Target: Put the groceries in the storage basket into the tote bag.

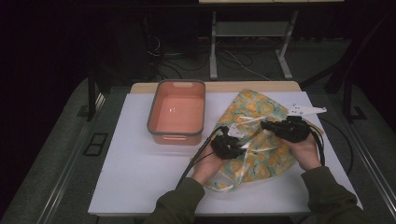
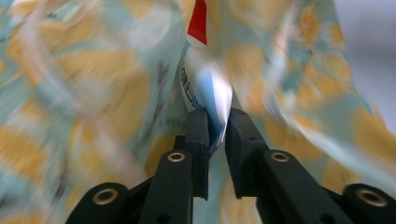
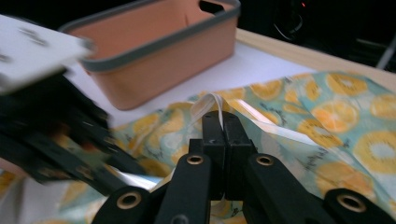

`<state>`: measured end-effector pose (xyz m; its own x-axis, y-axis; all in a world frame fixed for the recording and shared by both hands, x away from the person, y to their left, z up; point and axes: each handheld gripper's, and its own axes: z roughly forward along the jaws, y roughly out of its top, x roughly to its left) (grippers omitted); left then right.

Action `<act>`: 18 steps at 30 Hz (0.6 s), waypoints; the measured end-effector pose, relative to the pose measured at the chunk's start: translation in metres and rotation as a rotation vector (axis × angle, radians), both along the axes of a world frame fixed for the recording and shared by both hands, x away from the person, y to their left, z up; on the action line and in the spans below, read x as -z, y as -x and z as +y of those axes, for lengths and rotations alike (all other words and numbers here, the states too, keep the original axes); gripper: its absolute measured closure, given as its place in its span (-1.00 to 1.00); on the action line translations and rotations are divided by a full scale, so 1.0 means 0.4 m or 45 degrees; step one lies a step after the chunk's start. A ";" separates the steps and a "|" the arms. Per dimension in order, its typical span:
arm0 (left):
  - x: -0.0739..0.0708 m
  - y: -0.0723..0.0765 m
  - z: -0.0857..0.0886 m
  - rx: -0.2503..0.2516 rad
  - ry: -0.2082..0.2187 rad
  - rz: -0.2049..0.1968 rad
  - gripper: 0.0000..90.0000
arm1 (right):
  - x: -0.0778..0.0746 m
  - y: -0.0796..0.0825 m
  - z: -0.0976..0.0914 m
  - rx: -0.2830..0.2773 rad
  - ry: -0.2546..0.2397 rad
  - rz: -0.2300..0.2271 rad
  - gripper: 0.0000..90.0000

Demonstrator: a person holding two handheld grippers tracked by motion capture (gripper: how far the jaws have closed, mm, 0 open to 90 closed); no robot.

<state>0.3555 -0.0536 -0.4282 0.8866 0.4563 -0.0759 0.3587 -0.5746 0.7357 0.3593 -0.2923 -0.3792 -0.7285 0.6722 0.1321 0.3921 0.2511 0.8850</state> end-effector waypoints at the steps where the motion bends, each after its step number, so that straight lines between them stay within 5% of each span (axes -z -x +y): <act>1: -0.008 0.001 0.006 0.000 0.013 -0.013 0.65 | -0.005 0.004 0.004 -0.005 -0.001 -0.008 0.99; 9: -0.065 0.062 0.189 -0.040 0.078 -0.044 0.15 | -0.024 0.044 0.018 -0.090 0.002 0.001 0.99; 18: -0.050 0.117 0.357 -0.163 0.074 -0.037 -0.12 | 0.004 0.145 0.086 -0.266 0.116 0.072 0.99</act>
<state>0.3086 0.0893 -0.4082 0.8238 0.5611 -0.0808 0.4042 -0.4815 0.7777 0.3011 -0.2580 -0.3809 -0.8463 0.5185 0.1224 0.3718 0.4102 0.8328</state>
